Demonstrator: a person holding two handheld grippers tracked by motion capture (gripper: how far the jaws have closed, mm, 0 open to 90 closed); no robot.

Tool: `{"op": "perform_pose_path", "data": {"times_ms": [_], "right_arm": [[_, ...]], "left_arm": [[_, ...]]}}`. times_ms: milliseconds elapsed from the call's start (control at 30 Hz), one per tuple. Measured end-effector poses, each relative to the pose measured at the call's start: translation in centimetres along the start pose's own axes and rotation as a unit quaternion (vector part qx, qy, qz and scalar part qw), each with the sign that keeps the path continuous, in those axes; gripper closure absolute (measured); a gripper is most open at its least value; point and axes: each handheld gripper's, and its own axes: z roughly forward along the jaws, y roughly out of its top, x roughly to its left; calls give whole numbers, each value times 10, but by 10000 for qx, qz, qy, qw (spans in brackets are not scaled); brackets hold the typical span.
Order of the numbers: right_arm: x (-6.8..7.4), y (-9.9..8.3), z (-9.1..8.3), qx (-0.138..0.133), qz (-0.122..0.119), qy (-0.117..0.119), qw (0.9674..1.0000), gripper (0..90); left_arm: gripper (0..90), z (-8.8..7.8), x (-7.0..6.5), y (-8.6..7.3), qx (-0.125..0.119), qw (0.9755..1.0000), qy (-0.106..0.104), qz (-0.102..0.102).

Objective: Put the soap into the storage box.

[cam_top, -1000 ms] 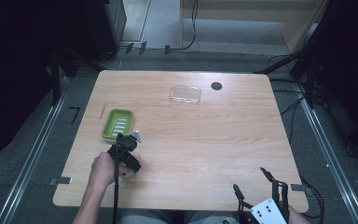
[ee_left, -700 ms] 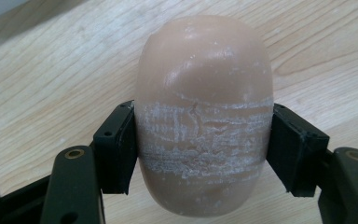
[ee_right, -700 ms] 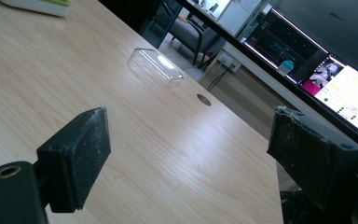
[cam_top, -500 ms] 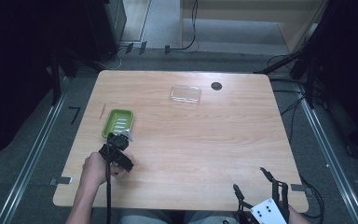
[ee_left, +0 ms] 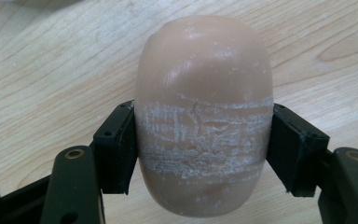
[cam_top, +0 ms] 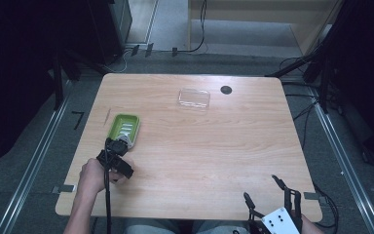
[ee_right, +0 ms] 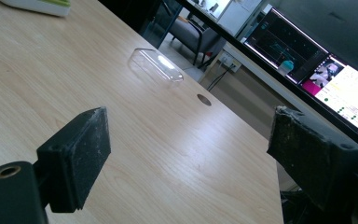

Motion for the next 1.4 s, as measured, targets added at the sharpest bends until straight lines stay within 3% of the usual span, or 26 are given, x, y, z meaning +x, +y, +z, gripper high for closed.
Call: {"op": "perform_pose_path", "data": {"times_ms": [700, 1133, 1400], "right_arm": [[0, 0, 0, 5, 2, 1, 10000, 132], [0, 0, 0, 10, -6, 15, 10000, 132], [0, -1, 0, 6, 6, 3, 10000, 132]], "left_arm": [[339, -3, 11, 1, 71, 9999, 55, -58], [339, -12, 16, 9, -23, 10000, 82, -33], [339, -18, 22, 13, -104, 9998, -5, -162]]}}
